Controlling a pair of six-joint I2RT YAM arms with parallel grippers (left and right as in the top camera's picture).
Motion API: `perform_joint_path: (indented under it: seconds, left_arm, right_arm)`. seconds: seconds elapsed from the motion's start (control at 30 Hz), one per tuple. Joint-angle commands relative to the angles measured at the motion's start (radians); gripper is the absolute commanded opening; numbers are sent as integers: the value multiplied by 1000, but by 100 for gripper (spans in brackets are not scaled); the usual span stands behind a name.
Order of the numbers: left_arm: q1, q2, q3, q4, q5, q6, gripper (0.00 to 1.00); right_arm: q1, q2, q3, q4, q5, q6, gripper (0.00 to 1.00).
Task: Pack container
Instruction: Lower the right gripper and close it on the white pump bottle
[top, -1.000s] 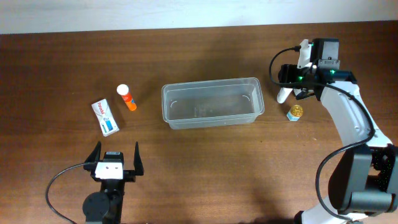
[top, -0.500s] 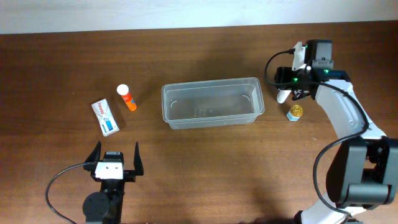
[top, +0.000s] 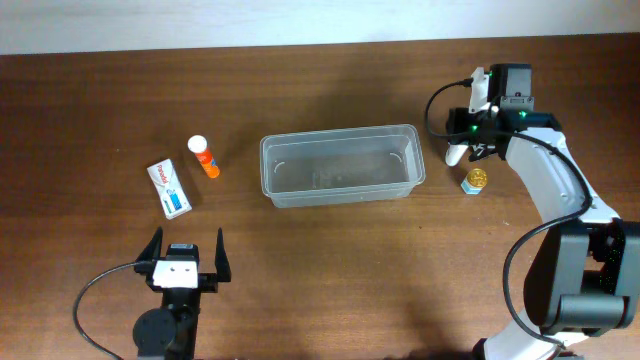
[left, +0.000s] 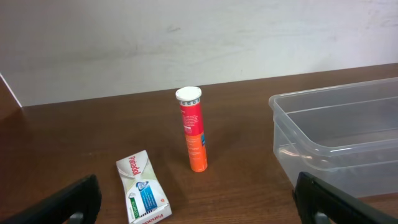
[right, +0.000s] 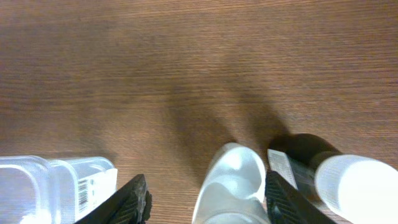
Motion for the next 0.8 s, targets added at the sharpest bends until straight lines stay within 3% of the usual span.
perform_joint_path:
  seconds: [0.0,0.27,0.77]
  left_arm:
    - [6,-8,-2,-5,-6,16,99]
    - [6,-8,-2,-5,-6,16,100]
    - [6,-8,-2,-5,-6,16,99]
  right_arm:
    - [6,6,11,-10,45,-3,52]
    - [6,6,11,-24,45,-3,50]
    - [6,5,13,-35,45,-2,33]
